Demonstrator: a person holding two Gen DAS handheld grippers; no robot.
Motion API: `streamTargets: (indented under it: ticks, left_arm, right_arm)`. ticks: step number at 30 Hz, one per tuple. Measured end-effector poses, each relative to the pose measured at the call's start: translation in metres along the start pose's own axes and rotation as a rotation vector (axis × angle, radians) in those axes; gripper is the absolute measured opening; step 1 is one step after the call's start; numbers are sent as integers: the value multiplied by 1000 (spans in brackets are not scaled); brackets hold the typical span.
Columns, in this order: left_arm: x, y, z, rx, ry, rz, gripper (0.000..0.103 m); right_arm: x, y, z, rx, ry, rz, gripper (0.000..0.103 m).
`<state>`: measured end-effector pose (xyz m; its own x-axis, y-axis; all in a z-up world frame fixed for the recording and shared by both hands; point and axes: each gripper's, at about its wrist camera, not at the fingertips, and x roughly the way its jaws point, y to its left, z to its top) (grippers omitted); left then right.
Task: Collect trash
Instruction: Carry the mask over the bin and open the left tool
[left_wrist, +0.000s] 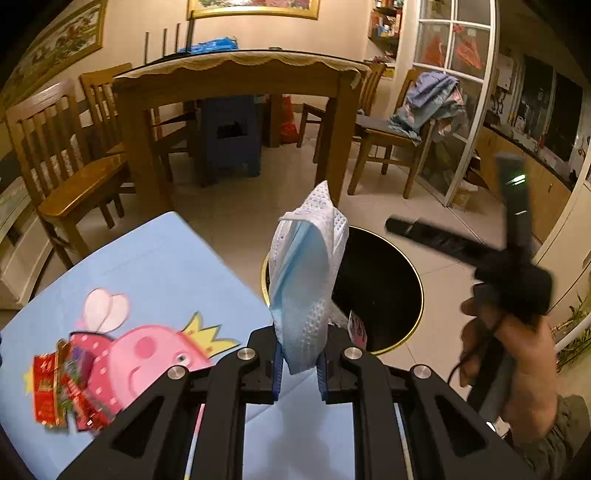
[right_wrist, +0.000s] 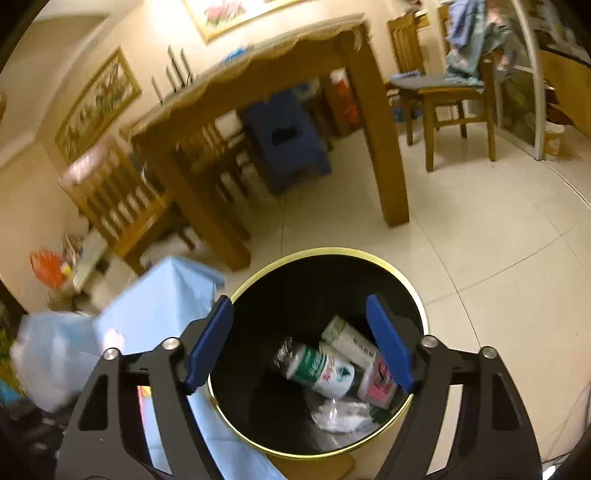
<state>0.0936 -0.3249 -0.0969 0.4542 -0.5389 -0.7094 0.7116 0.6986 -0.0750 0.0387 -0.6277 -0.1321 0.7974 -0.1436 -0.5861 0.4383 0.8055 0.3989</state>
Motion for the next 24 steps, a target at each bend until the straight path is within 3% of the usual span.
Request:
streamTargets:
  ticks: [6, 11, 13, 15, 19, 24]
  left_arm:
    - [34, -22, 15, 33, 20, -3, 13]
    - [63, -42, 29, 67, 36, 5, 15]
    - [75, -49, 35, 82, 49, -1, 20]
    - [85, -55, 38, 90, 59, -8, 31]
    - [93, -63, 40, 100, 55, -16, 34]
    - [88, -62, 32, 114, 45, -3, 48]
  right_arm:
    - [-26, -21, 15, 73, -89, 5, 78]
    - [-63, -49, 25, 197, -213, -14, 86]
    - [-70, -59, 28, 226, -223, -24, 88]
    - [-74, -69, 28, 245, -226, -30, 88]
    - [-78, -78, 31, 256, -226, -35, 88]
    - [-79, -69, 27, 233, -227, -47, 88]
